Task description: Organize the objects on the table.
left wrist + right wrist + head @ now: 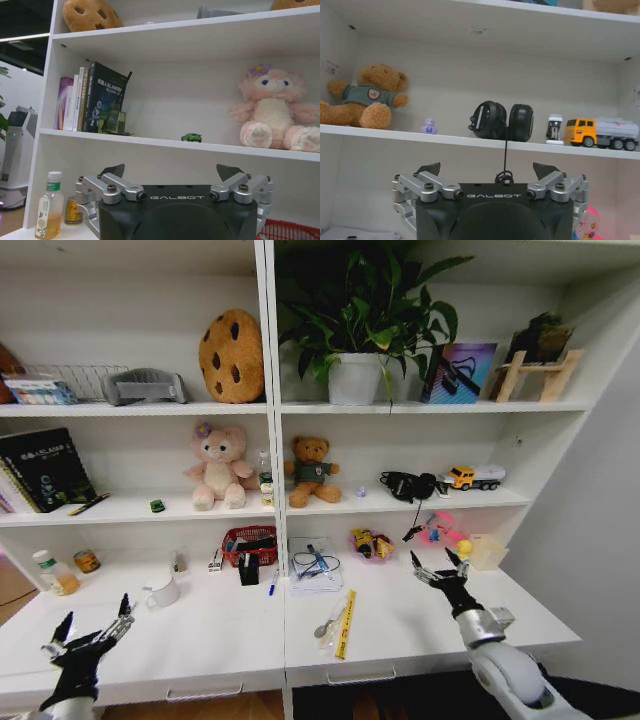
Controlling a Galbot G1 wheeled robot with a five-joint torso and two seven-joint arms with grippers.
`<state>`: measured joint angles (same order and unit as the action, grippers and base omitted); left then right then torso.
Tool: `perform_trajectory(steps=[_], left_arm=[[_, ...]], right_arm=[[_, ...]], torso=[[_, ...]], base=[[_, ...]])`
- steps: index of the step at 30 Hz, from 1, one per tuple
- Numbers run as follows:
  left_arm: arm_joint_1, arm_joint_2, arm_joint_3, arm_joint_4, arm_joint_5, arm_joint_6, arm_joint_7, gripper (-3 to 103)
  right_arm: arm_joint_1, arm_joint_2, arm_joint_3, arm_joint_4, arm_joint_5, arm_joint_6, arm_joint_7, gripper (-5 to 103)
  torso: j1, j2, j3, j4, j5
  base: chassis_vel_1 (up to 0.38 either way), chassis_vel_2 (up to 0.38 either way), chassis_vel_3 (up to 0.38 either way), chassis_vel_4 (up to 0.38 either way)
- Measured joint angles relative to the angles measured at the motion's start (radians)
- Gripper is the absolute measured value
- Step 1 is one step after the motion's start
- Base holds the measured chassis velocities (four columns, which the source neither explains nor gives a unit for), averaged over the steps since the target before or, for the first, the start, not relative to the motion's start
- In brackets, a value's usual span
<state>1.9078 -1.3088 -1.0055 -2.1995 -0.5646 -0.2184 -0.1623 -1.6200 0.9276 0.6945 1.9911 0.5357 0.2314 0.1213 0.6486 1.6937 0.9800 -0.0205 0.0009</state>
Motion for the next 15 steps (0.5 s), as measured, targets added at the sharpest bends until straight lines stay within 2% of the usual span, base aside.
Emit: perform_trajectory(steps=[7,15], left_arm=[[-0.013,0.01,0.016,-0.004,0.004,0.001,-0.001,100],[-0.015,0.002,0.02,-0.005,0.009,-0.003,-0.002,100]], right_arm=[[-0.081,0.026,0.086,0.025,-0.015,0.037,-0.016,100],[-0.09,0.029,0.104,0.02,-0.019,0.051,-0.017,100]], torso=[[0.0,0.0,0.0,0.0001,-0.0001],[0.0,0.0,0.0,0.0002,0.0]], base=[[0.0,0.0,0.0,0.0],[0.0,0.0,0.0,0.0]])
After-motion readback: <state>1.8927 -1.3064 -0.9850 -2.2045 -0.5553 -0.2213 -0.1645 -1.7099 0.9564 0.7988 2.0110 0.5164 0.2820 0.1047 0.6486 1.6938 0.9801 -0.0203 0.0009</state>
